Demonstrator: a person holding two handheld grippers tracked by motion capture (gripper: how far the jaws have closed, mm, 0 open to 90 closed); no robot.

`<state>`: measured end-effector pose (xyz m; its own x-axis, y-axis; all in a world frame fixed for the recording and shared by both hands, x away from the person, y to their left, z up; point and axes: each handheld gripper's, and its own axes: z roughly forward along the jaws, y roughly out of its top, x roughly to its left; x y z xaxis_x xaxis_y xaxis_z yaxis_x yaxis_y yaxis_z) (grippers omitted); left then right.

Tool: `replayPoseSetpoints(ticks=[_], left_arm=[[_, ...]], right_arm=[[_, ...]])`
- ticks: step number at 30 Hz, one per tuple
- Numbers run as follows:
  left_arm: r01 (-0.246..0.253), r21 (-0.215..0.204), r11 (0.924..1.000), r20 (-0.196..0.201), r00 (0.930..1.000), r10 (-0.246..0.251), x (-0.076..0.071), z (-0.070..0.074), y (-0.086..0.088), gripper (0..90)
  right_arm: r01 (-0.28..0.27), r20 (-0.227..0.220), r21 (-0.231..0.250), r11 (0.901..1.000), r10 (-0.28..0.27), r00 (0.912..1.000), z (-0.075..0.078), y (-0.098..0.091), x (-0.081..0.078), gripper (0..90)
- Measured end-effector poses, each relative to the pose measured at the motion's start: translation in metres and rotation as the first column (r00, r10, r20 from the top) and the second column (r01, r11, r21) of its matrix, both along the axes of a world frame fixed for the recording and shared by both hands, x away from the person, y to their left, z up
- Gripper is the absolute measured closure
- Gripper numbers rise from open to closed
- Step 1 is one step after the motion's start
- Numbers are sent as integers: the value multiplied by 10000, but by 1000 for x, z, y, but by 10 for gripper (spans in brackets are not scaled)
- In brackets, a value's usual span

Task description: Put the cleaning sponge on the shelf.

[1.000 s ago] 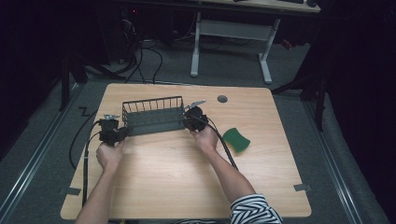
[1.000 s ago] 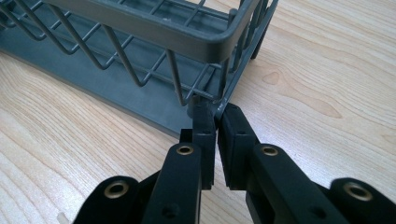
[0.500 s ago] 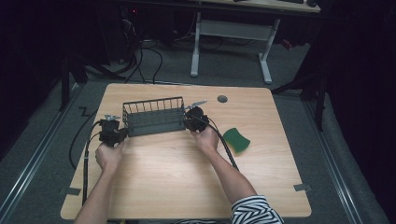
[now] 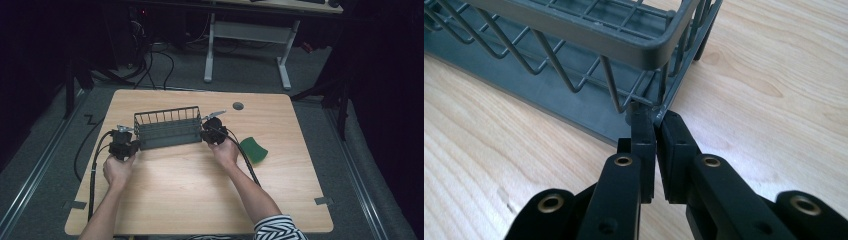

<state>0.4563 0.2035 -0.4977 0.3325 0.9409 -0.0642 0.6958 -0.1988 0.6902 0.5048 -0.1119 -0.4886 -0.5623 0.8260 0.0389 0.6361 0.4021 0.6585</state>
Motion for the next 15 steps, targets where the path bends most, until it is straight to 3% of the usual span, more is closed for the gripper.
replayPoseSetpoints(ticks=[15], left_arm=[[403,64,9992,-123,9991,-402,-38,2,-6,867]], right_arm=[[-613,-21,-166,9980,613,9981,1,-11,-33,862]])
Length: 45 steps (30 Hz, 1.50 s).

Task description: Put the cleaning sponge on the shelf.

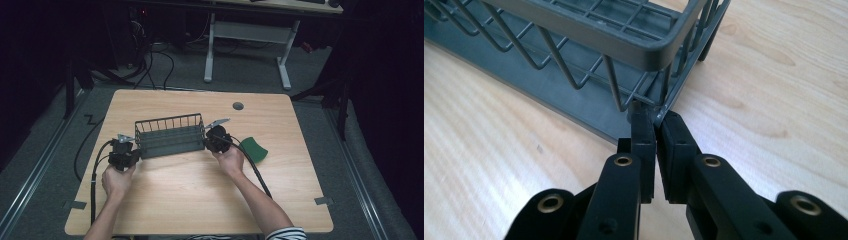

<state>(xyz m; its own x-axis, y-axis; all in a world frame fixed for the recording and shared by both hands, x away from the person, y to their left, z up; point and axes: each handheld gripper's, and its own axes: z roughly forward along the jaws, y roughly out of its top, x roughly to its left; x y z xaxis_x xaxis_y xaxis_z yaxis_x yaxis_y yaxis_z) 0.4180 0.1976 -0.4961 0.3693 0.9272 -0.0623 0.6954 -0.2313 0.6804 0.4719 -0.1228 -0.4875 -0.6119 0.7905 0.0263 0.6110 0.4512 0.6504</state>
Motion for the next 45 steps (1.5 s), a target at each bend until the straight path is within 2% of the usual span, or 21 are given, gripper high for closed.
replayPoseSetpoints(ticks=[9,14,19,24,27,30,31,34,36,39,42,45], left_arm=[[395,-3,9992,38,9992,-395,-31,0,-8,866],[461,-83,9989,128,9989,-460,-43,-1,-11,866],[525,-175,9985,178,9985,-522,-51,-2,-15,866],[652,-200,9977,172,9977,-648,-61,-2,-18,865],[664,-217,9976,159,9977,-660,-64,-2,-19,864],[605,-442,9972,161,9981,-598,-66,-3,-17,856],[595,-594,9965,158,9982,-587,-67,-4,-16,849],[366,-601,9975,149,9992,-358,-69,-9,-12,689],[246,-654,9976,151,9996,-237,-71,-12,-7,607],[114,-721,9973,102,9999,-107,-74,-15,1,509],[64,-790,9969,276,9996,-42,-80,-17,9,439],[-21,-829,9966,365,9993,52,-84,-20,16,397]], right_arm=[[-213,-18,142,9997,213,9998,-1,-14,-29,861],[-321,38,170,9993,321,9995,-1,-21,-47,861],[-386,45,120,9992,386,9992,-1,-25,-54,861],[-388,49,338,9987,386,9992,-3,-32,-62,859],[-492,-49,212,9986,493,9988,-3,-32,-65,856],[-596,-101,127,9981,598,9982,-4,-31,-66,845],[-639,-85,190,9978,641,9979,-4,-32,-65,812],[-420,1,218,9989,420,9991,-4,-33,-66,651],[-248,-24,378,9990,249,9997,-2,-37,-67,575],[-40,175,396,9992,33,9998,2,-45,-70,505],[28,566,454,9990,-54,9984,7,-56,-75,472],[192,537,511,9985,-219,9983,8,-69,-78,419]])
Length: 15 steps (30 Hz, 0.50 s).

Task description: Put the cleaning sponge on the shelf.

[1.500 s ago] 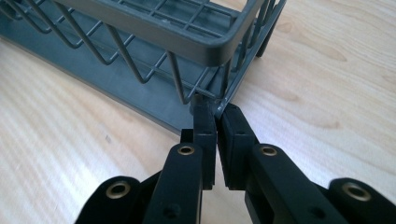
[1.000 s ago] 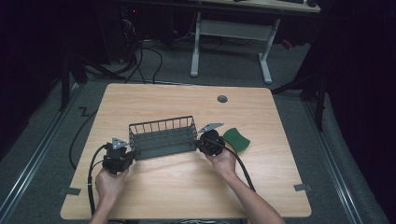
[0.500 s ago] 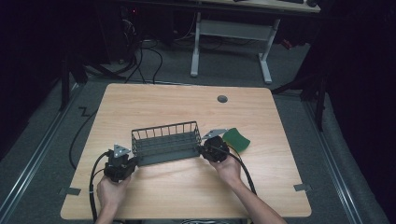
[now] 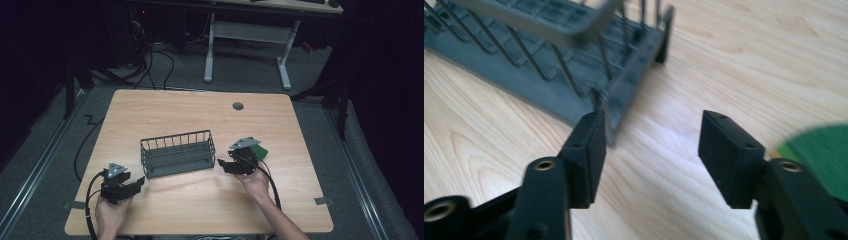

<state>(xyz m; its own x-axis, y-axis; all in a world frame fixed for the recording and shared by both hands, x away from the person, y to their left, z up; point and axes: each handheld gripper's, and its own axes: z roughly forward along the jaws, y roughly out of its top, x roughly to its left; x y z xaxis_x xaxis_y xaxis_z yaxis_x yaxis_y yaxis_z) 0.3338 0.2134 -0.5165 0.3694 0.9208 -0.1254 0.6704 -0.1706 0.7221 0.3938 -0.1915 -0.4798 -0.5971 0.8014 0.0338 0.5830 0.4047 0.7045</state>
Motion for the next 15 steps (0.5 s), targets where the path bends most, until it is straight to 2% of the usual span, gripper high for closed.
replayPoseSetpoints(ticks=[2,3,4,5,7,9,11,14,15], left_arm=[[-66,-22,10000,-13,10000,66,-1,-3,4,383],[-98,25,9999,-18,10000,98,-1,-3,6,379],[-182,77,9998,10,9998,182,-1,-4,7,376],[-260,91,9996,38,9997,259,-2,-5,10,372],[-426,187,9989,43,9991,426,-1,-8,13,371],[-585,339,9977,10,9983,585,1,-11,16,366],[-742,493,9960,-55,9972,745,4,-13,20,366],[-964,720,9927,52,9953,963,10,-14,22,360],[-1030,781,9916,88,9947,1026,12,-15,23,360]], right_arm=[[86,223,-225,9997,-81,9997,2,-8,-2,415],[172,589,-198,9997,-160,9981,3,-14,-4,413],[255,705,-126,9996,-245,9972,3,-17,-5,411],[467,645,13,9989,-467,9968,5,-27,-5,395],[530,669,24,9986,-531,9963,6,-31,-4,391],[852,670,30,9964,-852,9941,7,-41,-4,378],[1133,639,65,9935,-1134,9915,9,-50,-2,365],[1535,702,-29,9881,-1529,9857,12,-69,2,320],[1535,702,-29,9881,-1529,9857,12,-69,2,320]])
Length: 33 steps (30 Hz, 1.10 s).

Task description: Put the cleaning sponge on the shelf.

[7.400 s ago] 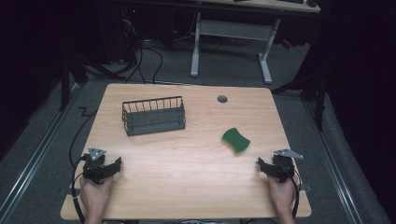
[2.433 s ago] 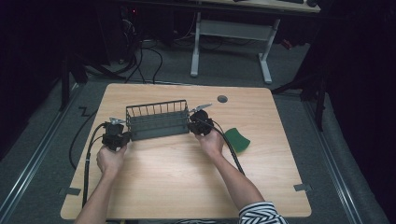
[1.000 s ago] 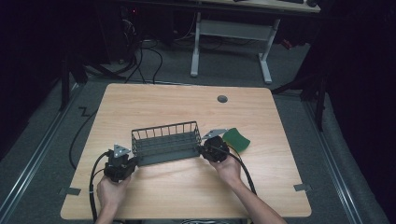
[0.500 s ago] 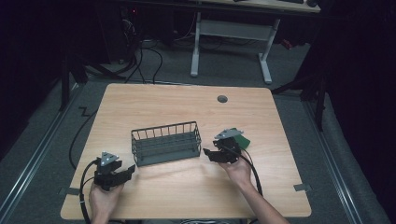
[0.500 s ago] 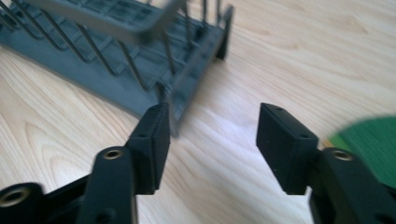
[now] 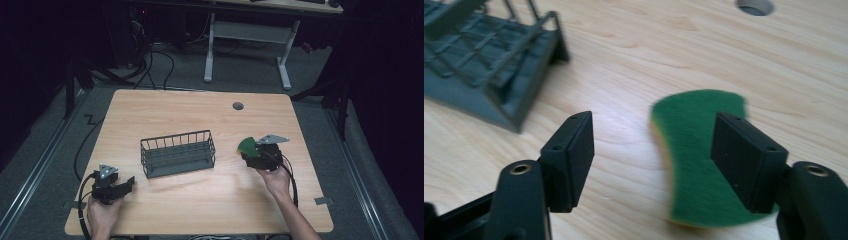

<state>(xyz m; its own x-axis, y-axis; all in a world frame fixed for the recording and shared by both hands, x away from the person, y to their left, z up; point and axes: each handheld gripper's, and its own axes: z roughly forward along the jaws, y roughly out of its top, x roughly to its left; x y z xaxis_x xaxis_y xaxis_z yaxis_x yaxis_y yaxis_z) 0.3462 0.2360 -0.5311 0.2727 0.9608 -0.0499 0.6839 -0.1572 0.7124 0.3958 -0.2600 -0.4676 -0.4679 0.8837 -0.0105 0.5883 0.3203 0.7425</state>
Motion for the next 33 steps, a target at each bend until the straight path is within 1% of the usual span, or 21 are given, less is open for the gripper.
replayPoseSetpoints(ticks=[2,4,8,11,13,16,21,24,27,30,31,33], left_arm=[[-65,171,9998,52,10000,64,5,-1,0,356],[-109,310,9995,125,9999,105,8,-2,1,351],[-201,202,9996,545,9983,190,12,-6,1,326],[-308,209,9993,532,9981,297,13,-6,1,320],[-319,215,9993,526,9981,308,14,-6,1,315],[-316,216,9993,521,9982,304,14,-6,1,315],[-330,206,9992,527,9981,318,14,-6,1,315],[-342,200,9992,525,9981,331,13,-6,1,315],[-350,190,9992,523,9981,340,13,-6,1,314],[-345,187,9992,520,9981,335,13,-6,1,315],[-347,181,9992,518,9981,337,13,-6,1,315],[-346,178,9992,518,9981,336,13,-6,1,315]], right_arm=[[119,1,-183,9998,-119,9999,0,-7,3,295],[203,-32,-258,9995,-204,9998,0,-14,6,272],[271,-138,-535,9982,-279,9995,-1,-21,13,243],[140,-183,-636,9979,-152,9997,-2,-24,19,234],[106,-196,-504,9987,-116,9997,-3,-24,22,230],[46,-339,-507,9987,-63,9994,-9,-23,26,218],[-64,-720,-700,9975,13,9974,-19,-21,33,192],[-104,-791,-772,9970,43,9969,-22,-19,35,181],[-147,-768,-905,9958,77,9970,-25,-17,36,176],[-152,-921,-985,9950,61,9957,-27,-17,38,174],[-139,-897,-1019,9947,48,9960,-29,-17,39,174],[-103,-1038,-1117,9937,-14,9946,-31,-17,41,176]])
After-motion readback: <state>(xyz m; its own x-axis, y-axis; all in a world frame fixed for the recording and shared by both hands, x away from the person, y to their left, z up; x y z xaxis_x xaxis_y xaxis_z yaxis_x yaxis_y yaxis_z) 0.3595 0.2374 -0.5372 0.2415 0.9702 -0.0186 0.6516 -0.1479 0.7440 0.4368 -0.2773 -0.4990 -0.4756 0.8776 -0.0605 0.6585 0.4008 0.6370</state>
